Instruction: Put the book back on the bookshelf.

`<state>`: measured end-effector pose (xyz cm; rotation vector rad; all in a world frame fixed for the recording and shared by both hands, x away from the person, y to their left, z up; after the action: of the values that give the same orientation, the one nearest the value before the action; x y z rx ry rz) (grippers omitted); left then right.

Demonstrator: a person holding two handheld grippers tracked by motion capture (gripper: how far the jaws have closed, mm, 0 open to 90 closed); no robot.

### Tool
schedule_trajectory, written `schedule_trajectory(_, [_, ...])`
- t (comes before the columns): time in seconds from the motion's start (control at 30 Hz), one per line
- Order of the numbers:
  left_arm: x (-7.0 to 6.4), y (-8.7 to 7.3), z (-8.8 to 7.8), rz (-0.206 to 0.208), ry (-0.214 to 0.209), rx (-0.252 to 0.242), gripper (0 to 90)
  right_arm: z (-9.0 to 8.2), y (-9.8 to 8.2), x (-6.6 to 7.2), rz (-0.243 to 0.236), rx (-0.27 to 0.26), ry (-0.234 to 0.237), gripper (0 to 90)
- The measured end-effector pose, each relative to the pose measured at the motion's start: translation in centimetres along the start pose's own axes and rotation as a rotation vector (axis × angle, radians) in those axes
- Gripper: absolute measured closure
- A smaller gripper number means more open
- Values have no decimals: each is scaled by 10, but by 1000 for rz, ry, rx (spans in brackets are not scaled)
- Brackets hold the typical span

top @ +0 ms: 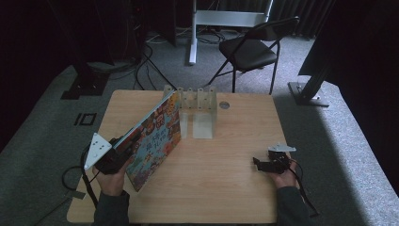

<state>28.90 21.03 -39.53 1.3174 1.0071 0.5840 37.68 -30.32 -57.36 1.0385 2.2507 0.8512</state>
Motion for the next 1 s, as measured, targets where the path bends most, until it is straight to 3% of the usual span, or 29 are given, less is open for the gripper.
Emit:
schedule_trajectory(0.63, [-13, -5, 13, 56, 63, -40, 802, 0, 0, 0, 0, 0, 0, 172])
schedule_trajectory(0.8, [-14, -9, 18, 27, 97, -58, 801, 0, 0, 0, 0, 0, 0, 172])
schedule_trajectory(1.0, [-22, -12, 25, 41, 131, -73, 801, 0, 0, 0, 0, 0, 0, 171])
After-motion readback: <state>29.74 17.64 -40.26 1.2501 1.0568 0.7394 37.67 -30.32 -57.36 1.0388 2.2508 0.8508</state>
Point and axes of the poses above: each handheld gripper's, and its own axes: z roughly forward along the jaws, y roughly out of its top, x roughly to its left, the point moved 3 cm from there along z, roughly forward along the jaws, and after that the axes turned 15 degrees about -z, right-handed, at the moved point
